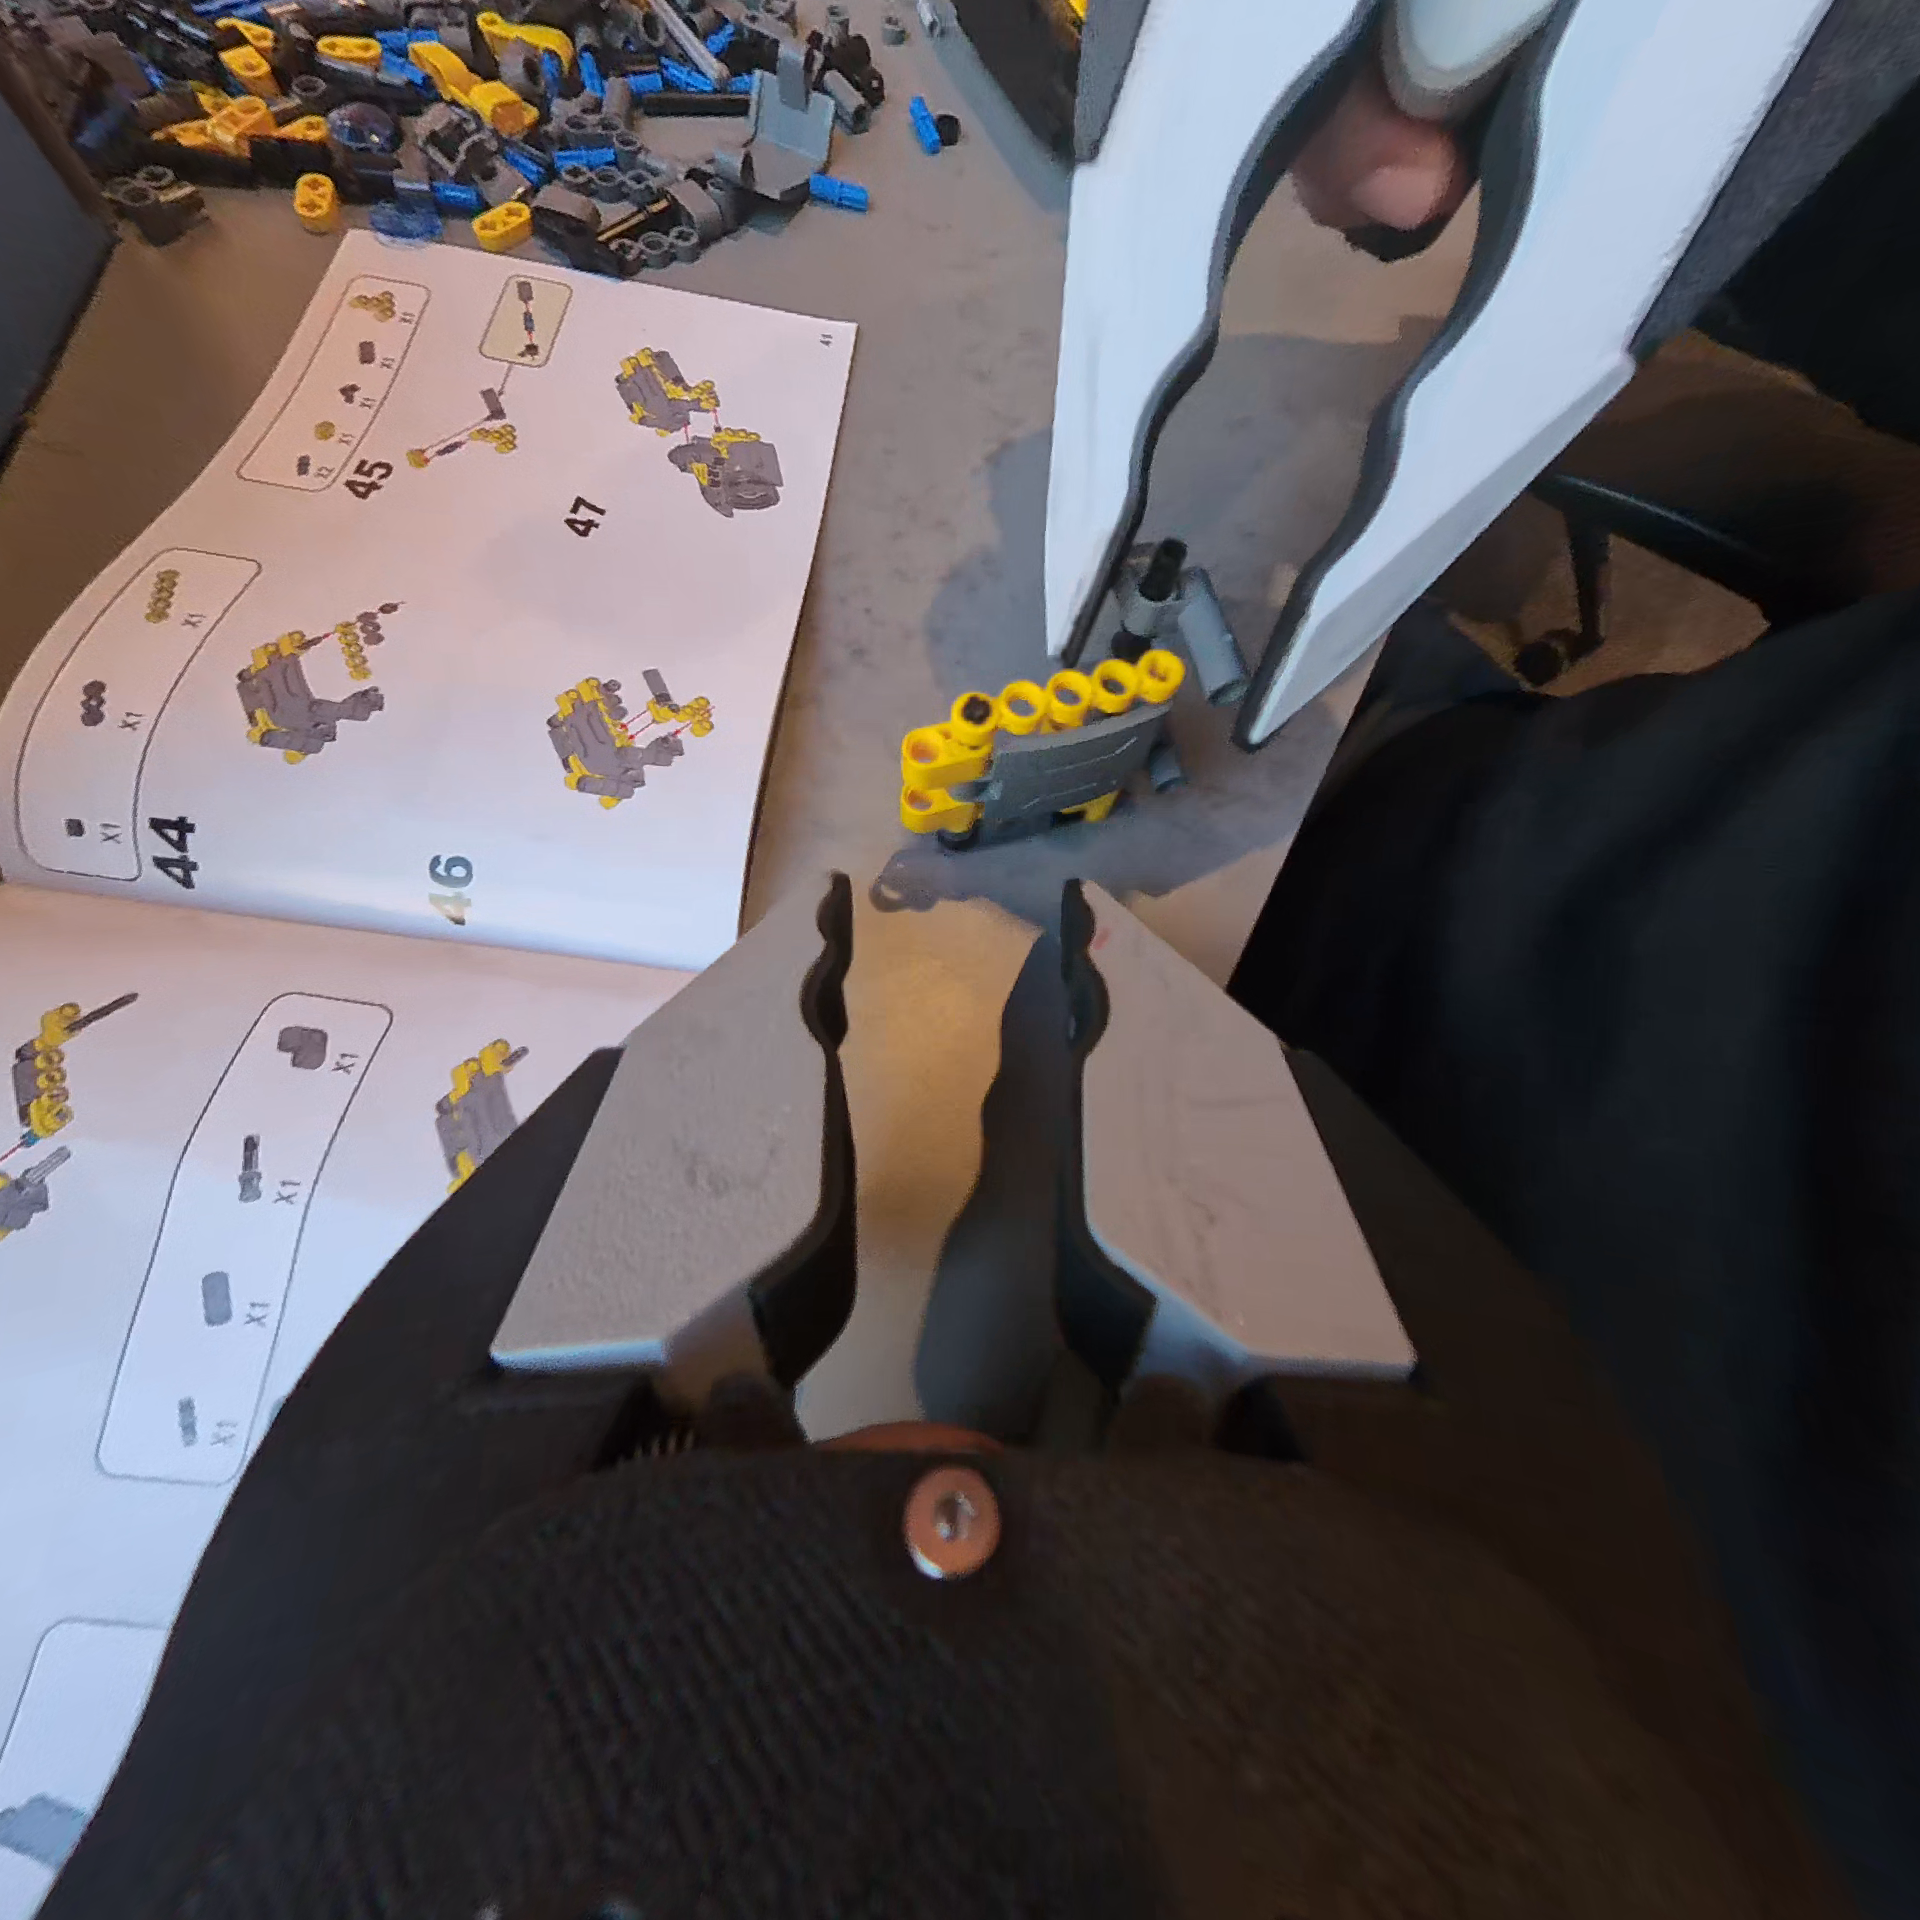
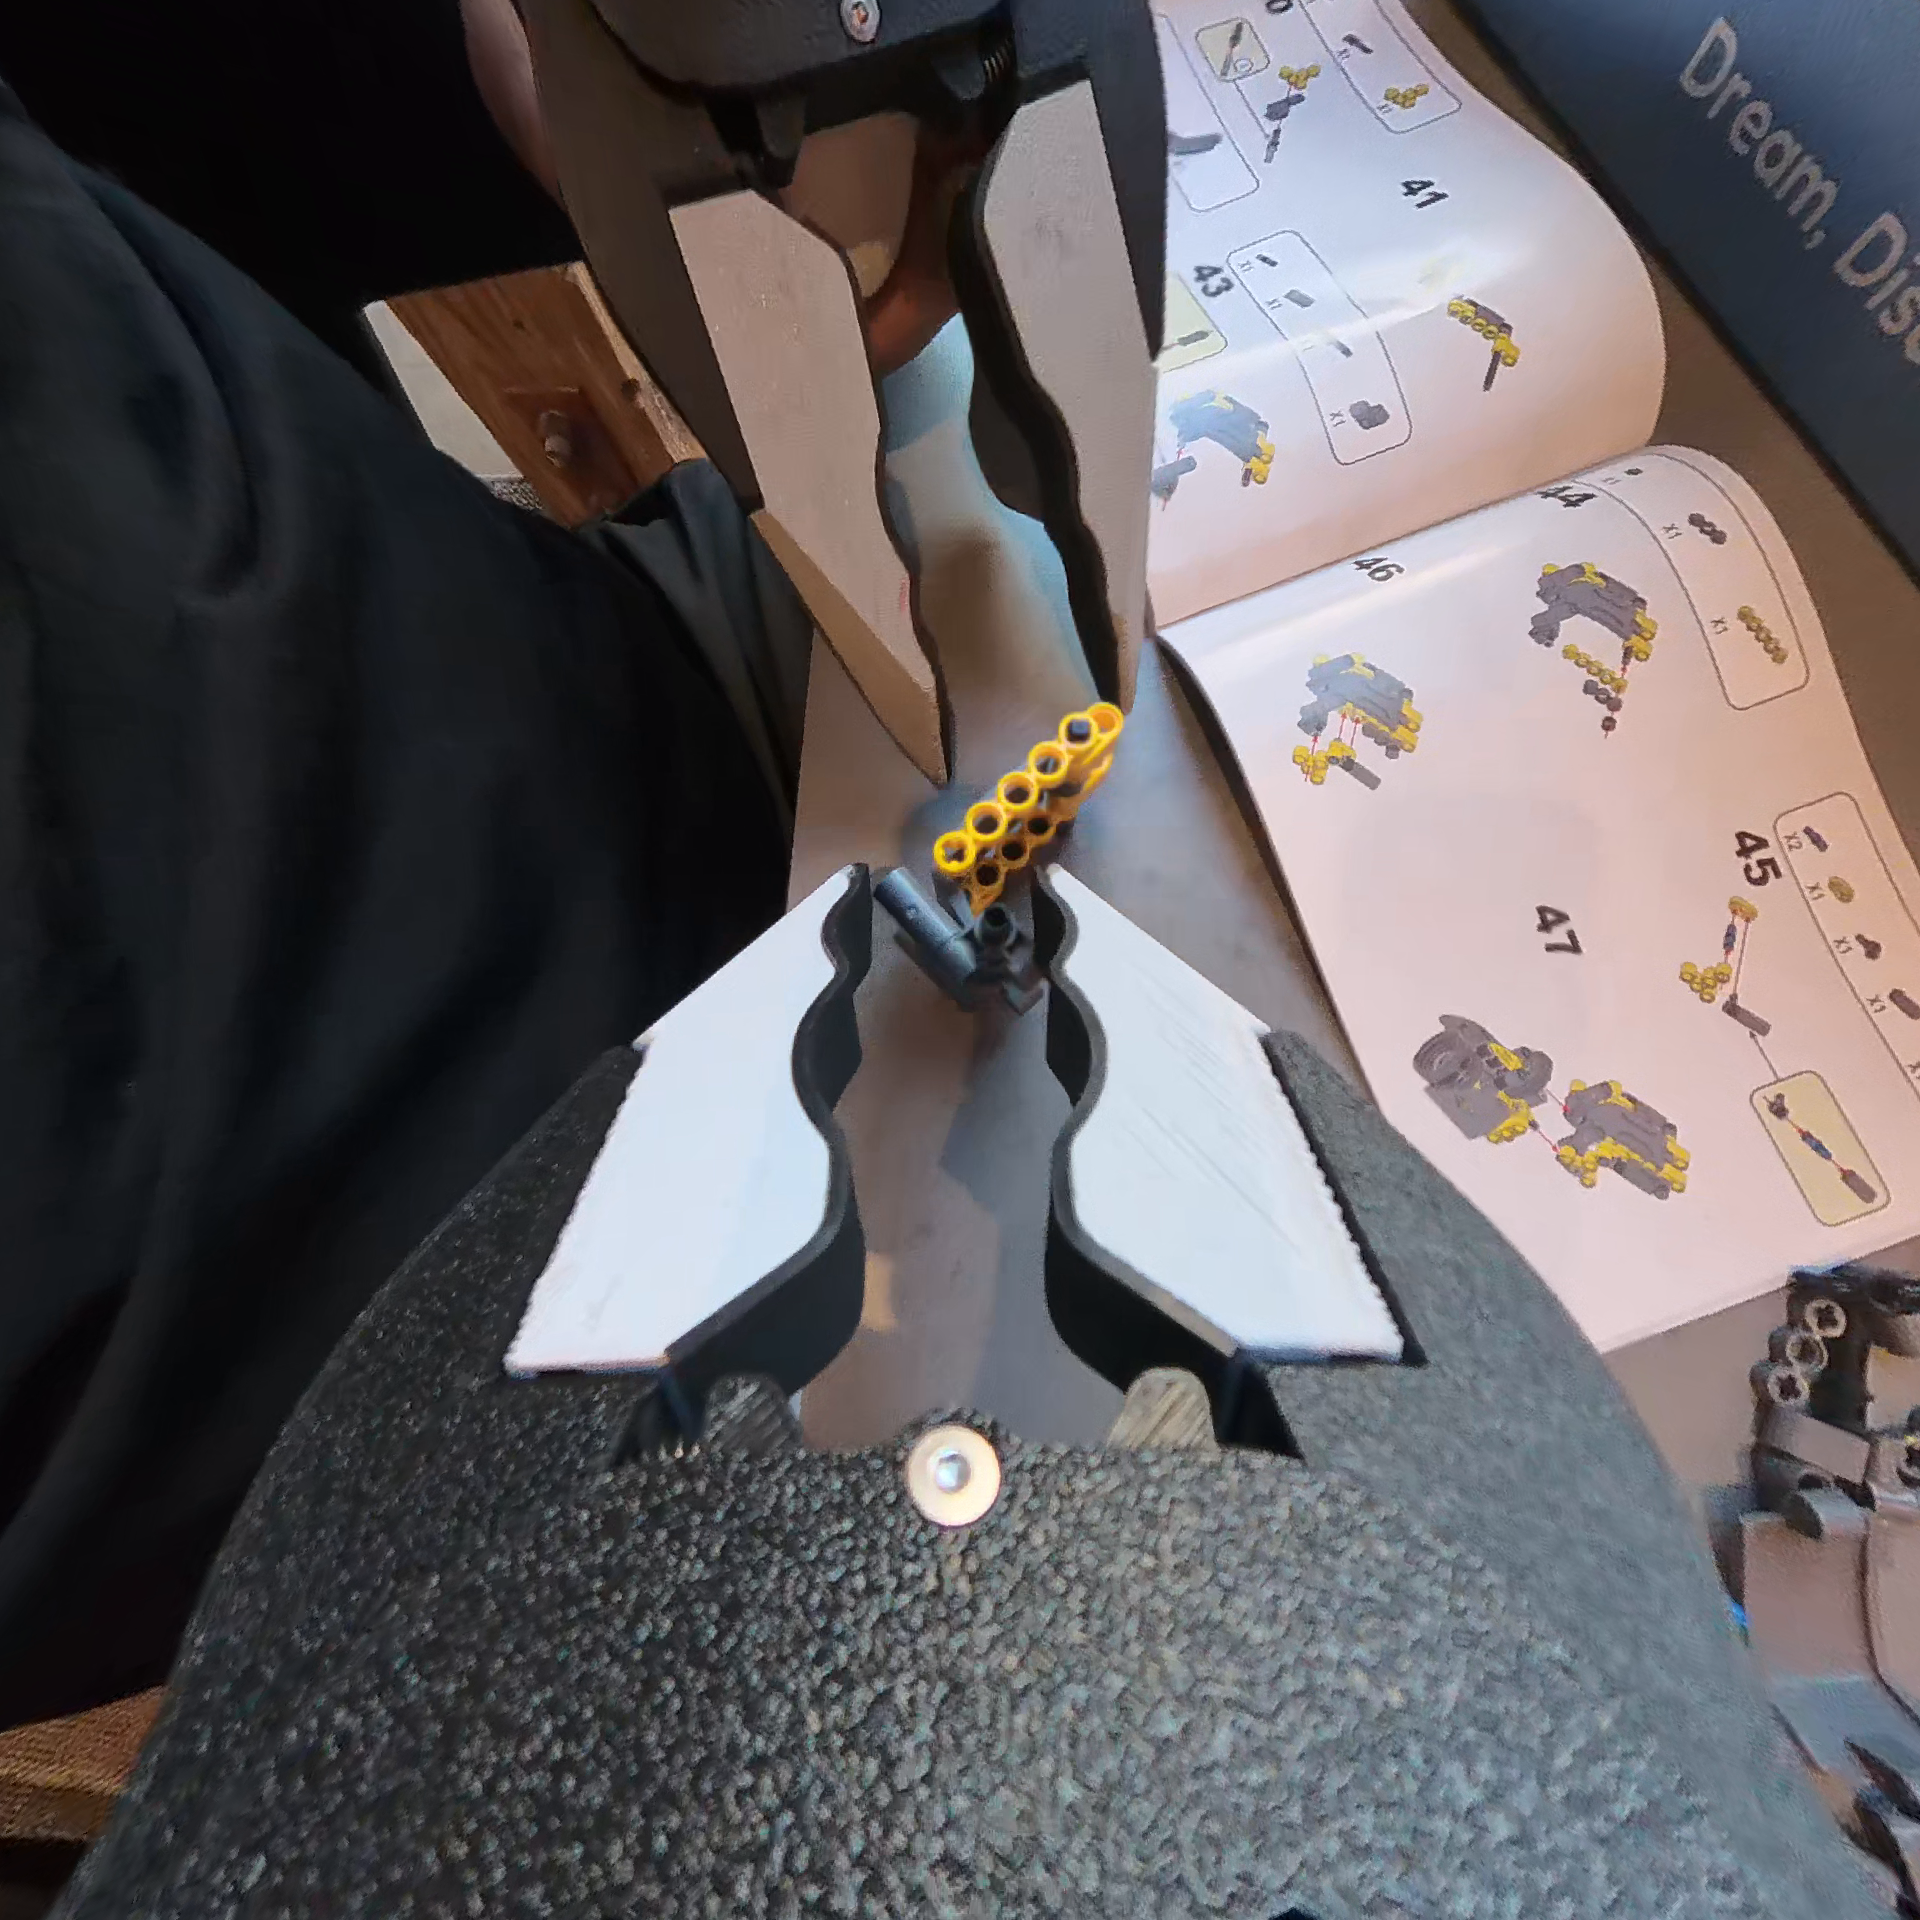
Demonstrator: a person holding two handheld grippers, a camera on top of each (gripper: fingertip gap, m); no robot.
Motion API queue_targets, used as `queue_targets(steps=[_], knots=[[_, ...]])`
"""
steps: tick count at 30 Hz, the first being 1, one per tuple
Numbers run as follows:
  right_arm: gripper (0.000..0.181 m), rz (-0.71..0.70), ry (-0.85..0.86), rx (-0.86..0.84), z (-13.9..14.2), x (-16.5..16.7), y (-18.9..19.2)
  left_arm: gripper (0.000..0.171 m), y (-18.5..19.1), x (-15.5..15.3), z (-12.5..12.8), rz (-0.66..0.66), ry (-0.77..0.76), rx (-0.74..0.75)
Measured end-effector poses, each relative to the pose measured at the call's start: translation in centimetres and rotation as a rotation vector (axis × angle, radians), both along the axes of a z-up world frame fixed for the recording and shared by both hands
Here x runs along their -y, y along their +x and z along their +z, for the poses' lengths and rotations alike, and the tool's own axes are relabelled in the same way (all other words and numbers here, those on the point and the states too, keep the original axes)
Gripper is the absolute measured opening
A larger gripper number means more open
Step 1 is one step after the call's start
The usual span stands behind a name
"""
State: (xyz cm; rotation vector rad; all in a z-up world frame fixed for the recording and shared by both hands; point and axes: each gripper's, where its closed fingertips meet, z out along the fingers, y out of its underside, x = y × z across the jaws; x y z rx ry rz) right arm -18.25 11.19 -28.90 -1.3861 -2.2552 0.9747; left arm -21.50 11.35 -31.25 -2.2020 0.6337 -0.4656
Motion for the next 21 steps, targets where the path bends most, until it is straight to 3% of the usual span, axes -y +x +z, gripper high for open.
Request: queue_targets(steps=[12, 21], knots=[[0.026, -0.018, -0.045, -0.006, -0.2, -0.3, 2.1, 0.037, 1.4, 0.3, -0.5, -0.032, 0.012, -0.029], [0.025, -0.014, -0.074, -0.039, -0.1, 1.9, 1.6, 0.044, 2.3, 2.2, 1.4, -0.035, -0.021, 0.135]])
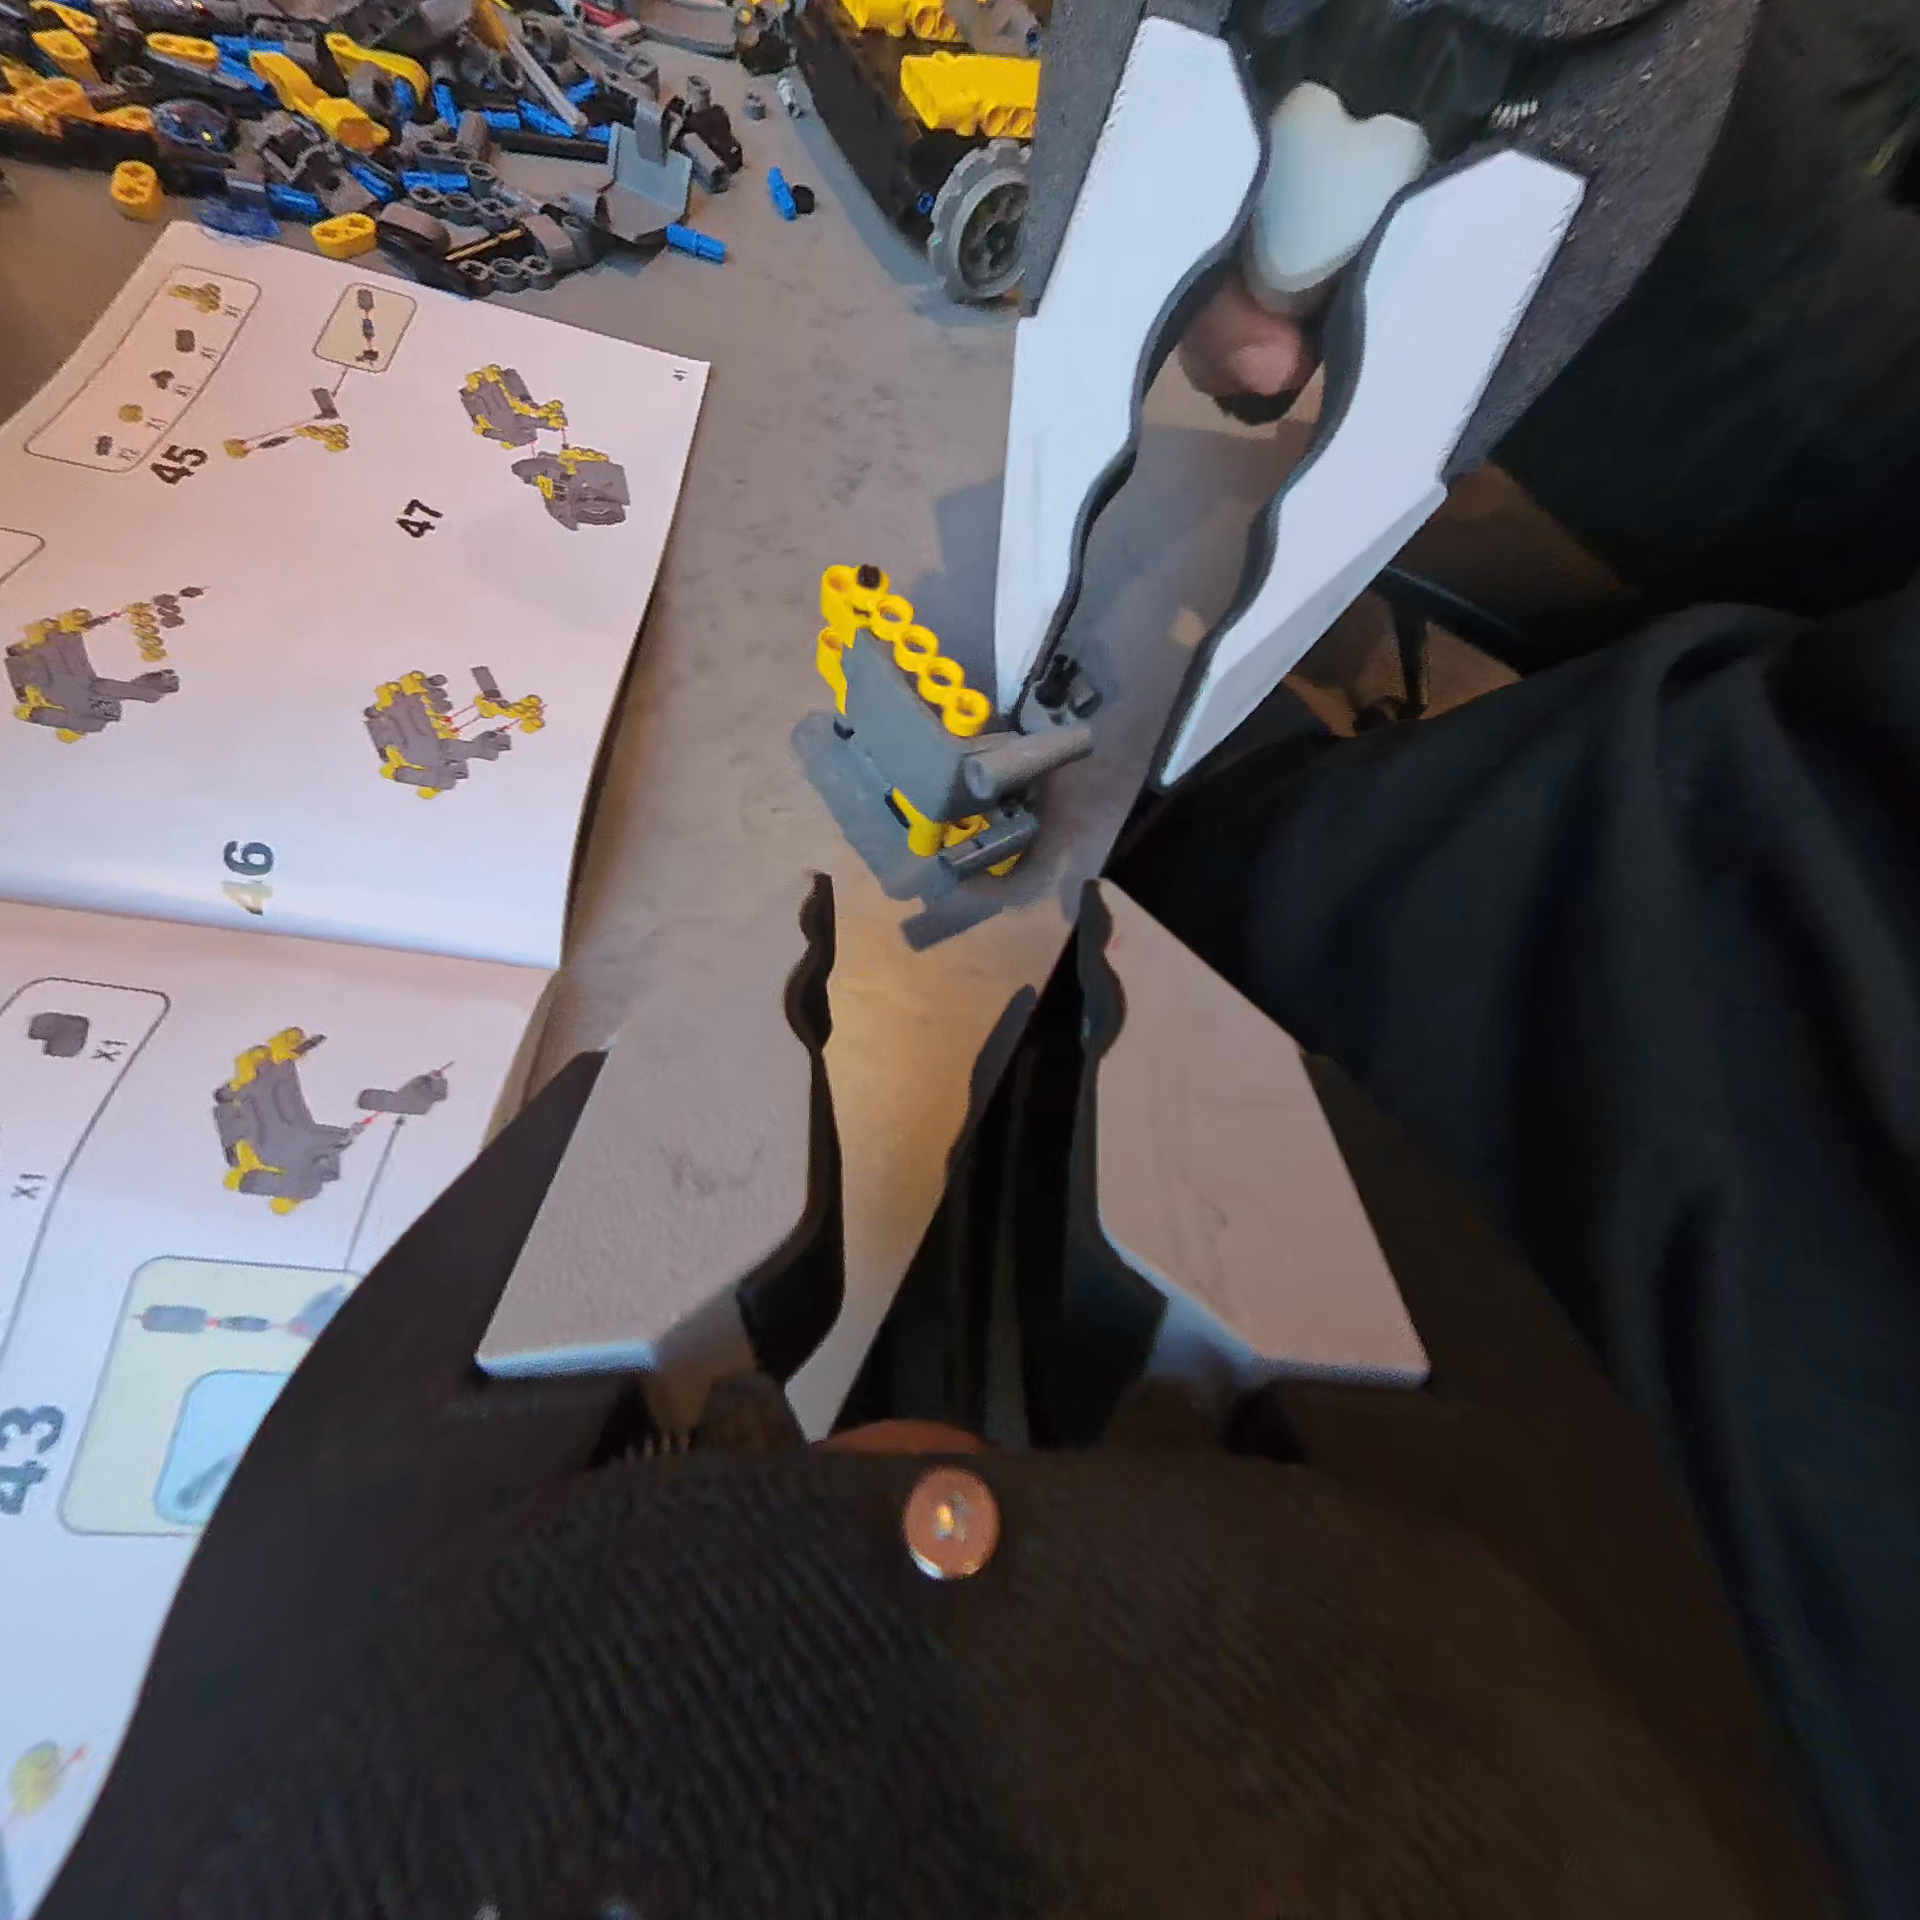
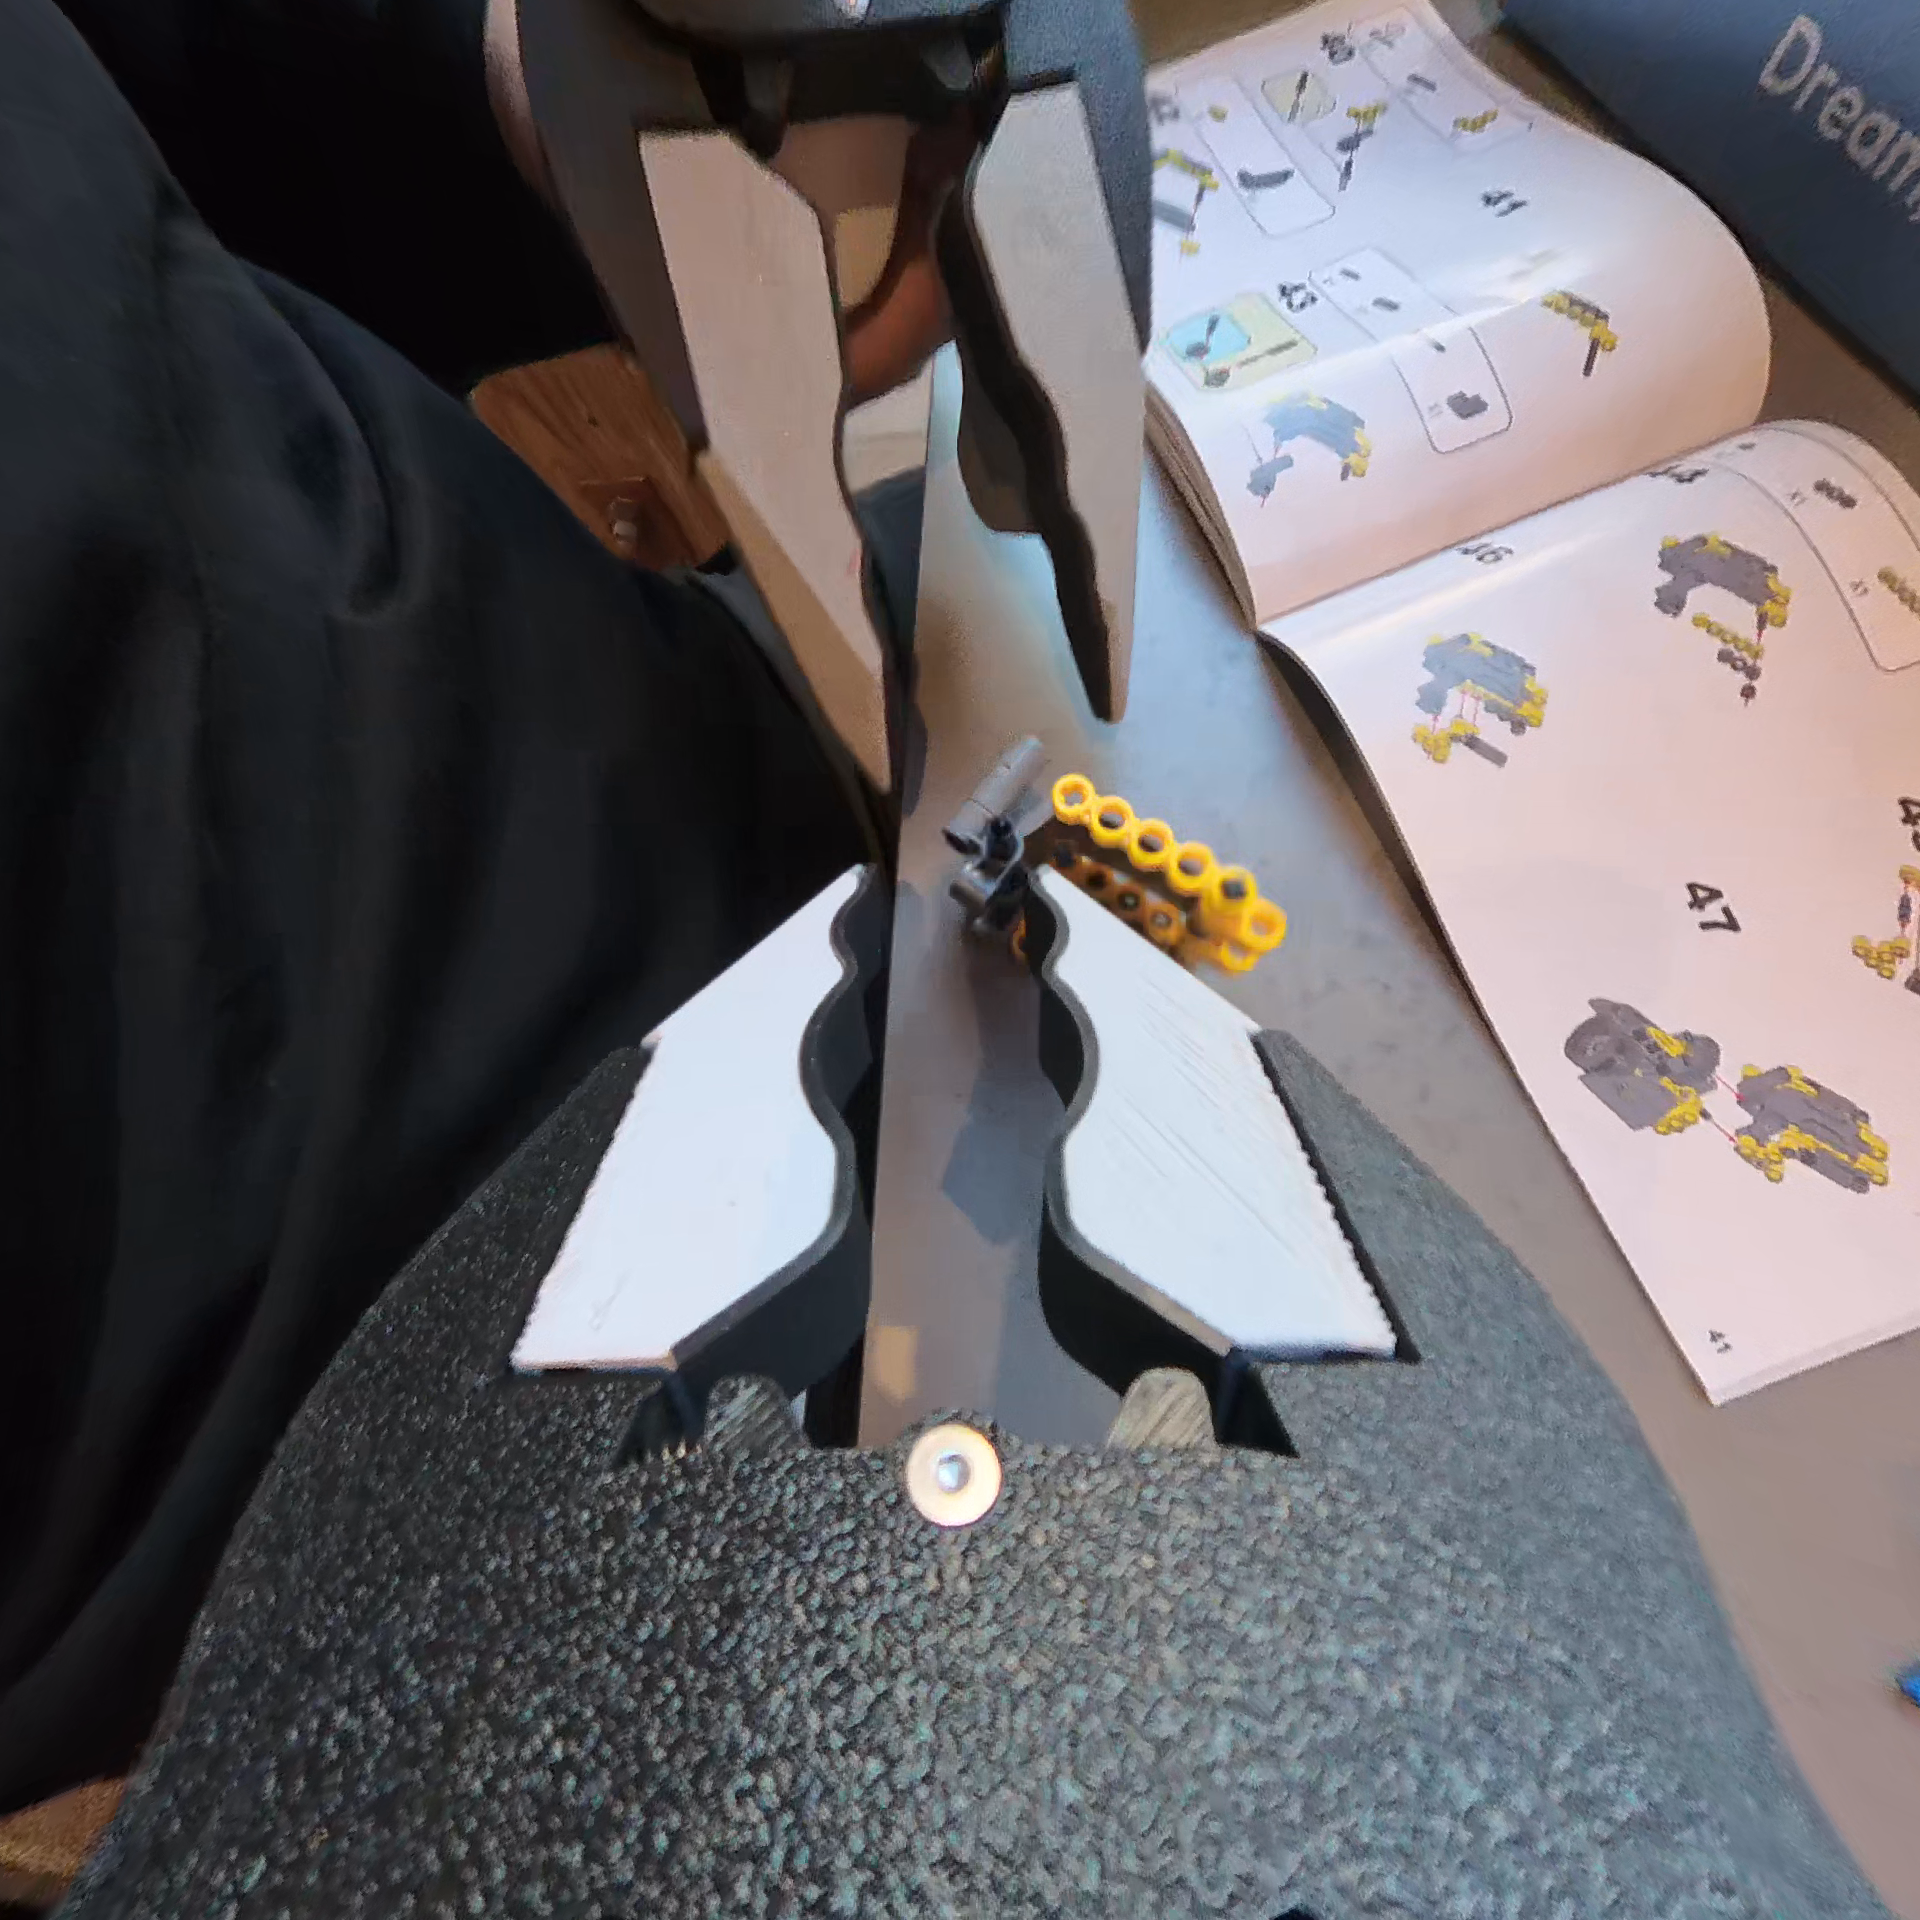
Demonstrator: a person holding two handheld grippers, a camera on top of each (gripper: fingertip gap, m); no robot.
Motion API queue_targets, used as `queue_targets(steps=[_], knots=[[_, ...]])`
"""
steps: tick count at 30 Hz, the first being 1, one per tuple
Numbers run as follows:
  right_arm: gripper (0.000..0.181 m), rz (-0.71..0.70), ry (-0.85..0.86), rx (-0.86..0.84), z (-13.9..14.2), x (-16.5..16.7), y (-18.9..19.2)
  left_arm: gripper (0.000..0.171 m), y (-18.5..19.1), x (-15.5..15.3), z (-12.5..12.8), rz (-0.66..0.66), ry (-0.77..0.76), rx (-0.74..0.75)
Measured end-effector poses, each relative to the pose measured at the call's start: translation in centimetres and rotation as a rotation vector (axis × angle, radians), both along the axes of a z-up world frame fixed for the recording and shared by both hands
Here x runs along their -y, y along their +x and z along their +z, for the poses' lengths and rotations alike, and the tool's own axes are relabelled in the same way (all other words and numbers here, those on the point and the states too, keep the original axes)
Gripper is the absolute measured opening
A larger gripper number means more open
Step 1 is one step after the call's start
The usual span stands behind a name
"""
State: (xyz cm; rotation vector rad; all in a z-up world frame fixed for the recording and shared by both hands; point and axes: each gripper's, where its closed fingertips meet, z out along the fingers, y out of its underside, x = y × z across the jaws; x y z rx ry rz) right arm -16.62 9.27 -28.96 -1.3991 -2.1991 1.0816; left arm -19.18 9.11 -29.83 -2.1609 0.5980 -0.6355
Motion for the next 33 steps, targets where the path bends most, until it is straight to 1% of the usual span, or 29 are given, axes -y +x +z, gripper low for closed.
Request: queue_targets(steps=[2, 4, 6, 7, 9, 11, 13, 15, 16, 18, 19, 21, 23, 26, 29, 33], knots=[[0.026, -0.02, -0.028, -0.026, 0.4, 0.3, -0.8, 0.048, 0.1, 0.1, -0.7, 0.005, 0.002, -0.046], [0.027, -0.027, -0.043, -0.037, 0.5, 0.7, -1.2, 0.058, -0.6, -0.2, -2.1, 0.039, 0.011, -0.18], [0.027, -0.025, -0.036, -0.04, 0.6, 1.0, -1.1, 0.067, -0.4, -0.3, -2.5, 0.032, 0.044, -0.271], [0.026, -0.025, -0.018, -0.04, 0.5, 0.9, -0.8, 0.069, 0.0, -0.4, -2.4, 0.022, 0.061, -0.285], [0.023, -0.038, 0.015, -0.053, 0.9, 0.3, -0.1, 0.069, 1.1, -0.4, -2.1, 0.002, 0.076, -0.257], [0.02, -0.058, 0.032, -0.072, 1.7, -0.7, 0.6, 0.067, 1.6, -0.7, -1.9, 0.005, 0.083, -0.232], [0.018, -0.098, 0.077, -0.092, 2.0, -2.6, 1.2, 0.066, 1.9, -1.0, -1.3, 0.013, 0.098, -0.212], [0.02, -0.128, 0.122, -0.092, 1.7, -4.5, 1.3, 0.064, 2.3, -1.3, -0.7, 0.006, 0.111, -0.195], [0.023, -0.119, 0.127, -0.088, 1.5, -4.8, 1.3, 0.064, 2.5, -1.4, -0.5, 0.0, 0.112, -0.19], [0.023, -0.088, 0.125, -0.086, 1.0, -4.7, 0.8, 0.063, 2.7, -1.7, -0.5, -0.008, 0.105, -0.191], [0.023, -0.067, 0.121, -0.084, 0.8, -4.3, 0.6, 0.059, 2.7, -1.8, -0.6, -0.008, 0.102, -0.197], [0.017, -0.031, 0.13, -0.085, 0.4, -3.7, 0.2, 0.042, 2.4, -1.9, -0.8, -0.016, 0.097, -0.206], [0.016, -0.022, 0.144, -0.085, 0.1, -3.4, 0.0, 0.033, 1.9, -2.1, -0.9, -0.027, 0.095, -0.223], [0.014, -0.024, 0.137, -0.084, 0.2, -3.1, 0.1, 0.033, 1.2, -2.0, -1.0, -0.071, 0.084, -0.242], [0.008, -0.042, 0.15, -0.087, 0.4, -3.2, 0.2, 0.034, 1.1, -1.8, -1.2, -0.119, 0.074, -0.23], [0.001, -0.047, 0.15, -0.087, 0.9, -3.4, 0.1, 0.028, 1.1, -2.0, -1.3, -0.143, 0.087, -0.207]])
